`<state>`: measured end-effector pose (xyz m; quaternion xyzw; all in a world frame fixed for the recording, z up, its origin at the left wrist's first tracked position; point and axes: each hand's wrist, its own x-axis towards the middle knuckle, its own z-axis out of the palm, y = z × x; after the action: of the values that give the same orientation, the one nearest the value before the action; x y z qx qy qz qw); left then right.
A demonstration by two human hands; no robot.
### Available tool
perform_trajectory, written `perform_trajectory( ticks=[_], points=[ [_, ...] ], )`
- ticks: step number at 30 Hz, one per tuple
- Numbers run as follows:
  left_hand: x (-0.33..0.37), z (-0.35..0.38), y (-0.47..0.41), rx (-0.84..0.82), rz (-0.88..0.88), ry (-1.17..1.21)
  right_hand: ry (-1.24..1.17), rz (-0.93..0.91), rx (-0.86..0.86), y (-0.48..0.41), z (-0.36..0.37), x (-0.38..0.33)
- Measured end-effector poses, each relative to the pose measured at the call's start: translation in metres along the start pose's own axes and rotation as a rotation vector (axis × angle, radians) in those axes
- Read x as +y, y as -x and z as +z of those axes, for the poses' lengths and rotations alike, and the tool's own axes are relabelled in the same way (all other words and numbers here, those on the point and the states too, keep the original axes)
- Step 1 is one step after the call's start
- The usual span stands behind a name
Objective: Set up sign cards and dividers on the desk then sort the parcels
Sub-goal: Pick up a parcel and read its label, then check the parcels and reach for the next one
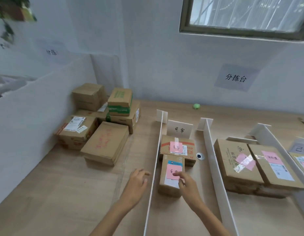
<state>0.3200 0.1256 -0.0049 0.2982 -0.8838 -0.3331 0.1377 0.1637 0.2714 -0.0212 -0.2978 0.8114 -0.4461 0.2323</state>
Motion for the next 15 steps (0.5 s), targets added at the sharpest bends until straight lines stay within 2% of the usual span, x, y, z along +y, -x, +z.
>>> perform_trajectory(
  ticks=[8, 15],
  points=[
    [-0.053, -0.107, 0.069, 0.181, -0.150, -0.003, 0.036, -0.115, -0.175, 0.035, 0.058, -0.072],
    [-0.121, -0.170, 0.063, 0.259, -0.202, 0.067, 0.029, -0.149, -0.186, 0.009, 0.125, -0.112]
  ],
)
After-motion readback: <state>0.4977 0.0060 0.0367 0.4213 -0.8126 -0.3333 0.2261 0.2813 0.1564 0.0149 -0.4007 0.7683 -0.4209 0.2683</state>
